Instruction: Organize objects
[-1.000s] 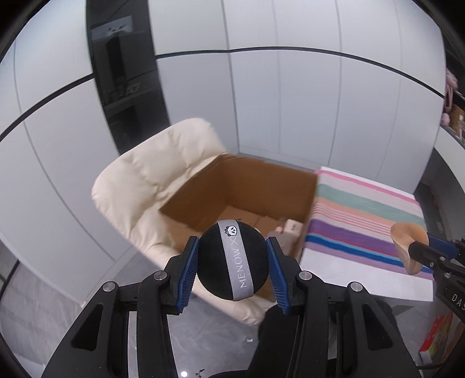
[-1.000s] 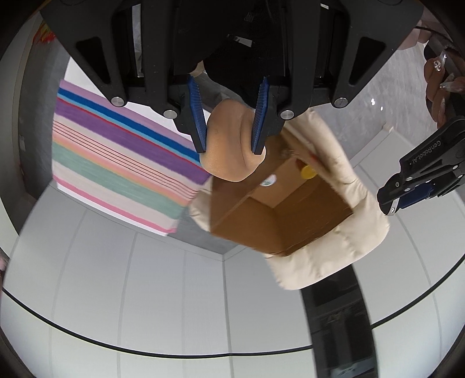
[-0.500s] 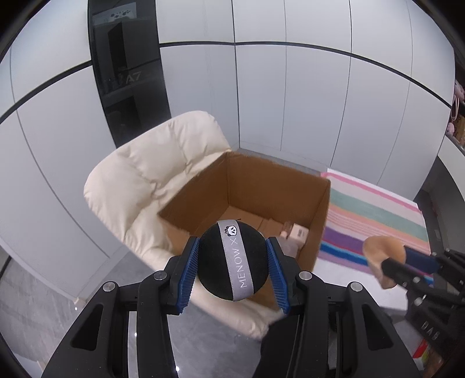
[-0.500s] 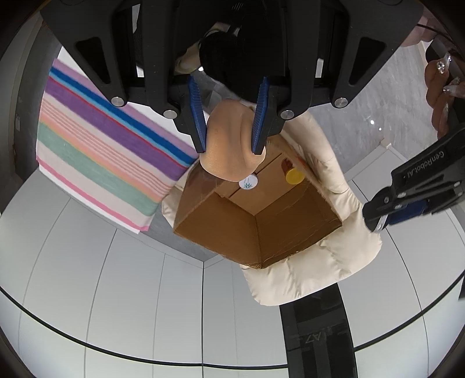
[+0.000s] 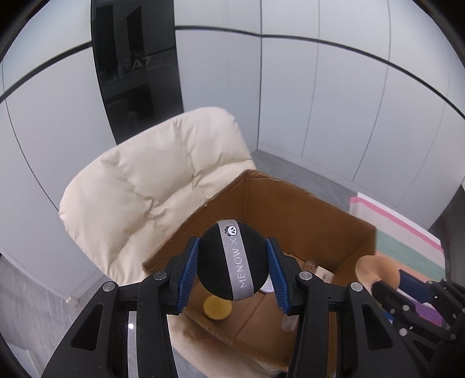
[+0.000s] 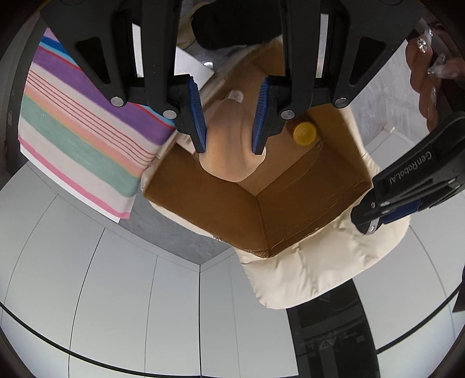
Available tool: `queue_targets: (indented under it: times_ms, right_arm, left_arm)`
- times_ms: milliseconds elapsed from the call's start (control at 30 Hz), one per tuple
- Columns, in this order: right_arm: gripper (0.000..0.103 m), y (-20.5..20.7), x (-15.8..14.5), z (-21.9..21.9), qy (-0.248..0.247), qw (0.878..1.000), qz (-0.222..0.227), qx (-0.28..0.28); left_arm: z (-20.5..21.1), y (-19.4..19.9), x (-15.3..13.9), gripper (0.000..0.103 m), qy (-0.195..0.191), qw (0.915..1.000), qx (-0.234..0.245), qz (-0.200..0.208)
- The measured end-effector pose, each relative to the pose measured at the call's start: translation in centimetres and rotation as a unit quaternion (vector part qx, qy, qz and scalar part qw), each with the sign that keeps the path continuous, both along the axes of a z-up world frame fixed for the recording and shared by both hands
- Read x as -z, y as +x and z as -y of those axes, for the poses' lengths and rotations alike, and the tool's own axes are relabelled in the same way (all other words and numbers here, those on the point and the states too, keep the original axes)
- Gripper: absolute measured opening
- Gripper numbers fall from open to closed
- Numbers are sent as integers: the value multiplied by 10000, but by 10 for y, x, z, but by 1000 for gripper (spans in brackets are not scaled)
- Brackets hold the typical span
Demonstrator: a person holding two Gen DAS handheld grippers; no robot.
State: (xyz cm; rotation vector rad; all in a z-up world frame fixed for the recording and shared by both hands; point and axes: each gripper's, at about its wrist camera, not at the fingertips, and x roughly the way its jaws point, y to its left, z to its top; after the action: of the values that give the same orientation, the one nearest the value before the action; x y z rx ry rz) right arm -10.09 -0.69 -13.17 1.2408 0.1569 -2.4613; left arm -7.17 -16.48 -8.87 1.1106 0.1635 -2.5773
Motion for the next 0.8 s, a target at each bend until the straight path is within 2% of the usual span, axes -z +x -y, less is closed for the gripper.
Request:
queue_targets:
  times_ms: [33,67,100,133,167,267,367,567,800]
  right_arm:
    - [41,-7,3,3,-40,10000,22,-26]
    - [64,-11,5,5,-94,9999,7,-49]
    - [78,-15,7,7,-128,9999,-6,-53]
    - [100,-20,10,8,-91,10000,11,-16]
    - [103,-24,12,10,-41,10000,17,24]
    - [103,-32,17,11,64,9999,23,85]
    - [103,-37,21,8,78,9997,155,171]
    - [103,-41,24,1,48,9989,253,382]
    - [103,-37,16,-19,19,9968,378,698]
  left_arm:
    - [4,-4,3,52,13,10000,-16,0]
    - [7,-8,4,59,84,10000,21,-18]
    - [10,-13,7,67,245,9996,149,-6]
    - [13,-20,9,81,454,9984,315,102]
    - [16,-26,12,88,625,9968,429,257]
    - [18,-34,17,90,571,9960,508,471]
    - [19,-33,21,100,529,9962,482,504]
    - [19,-32,25,100,630,9951,431,624]
    - [4,-33,20,100,589,9923,621,899]
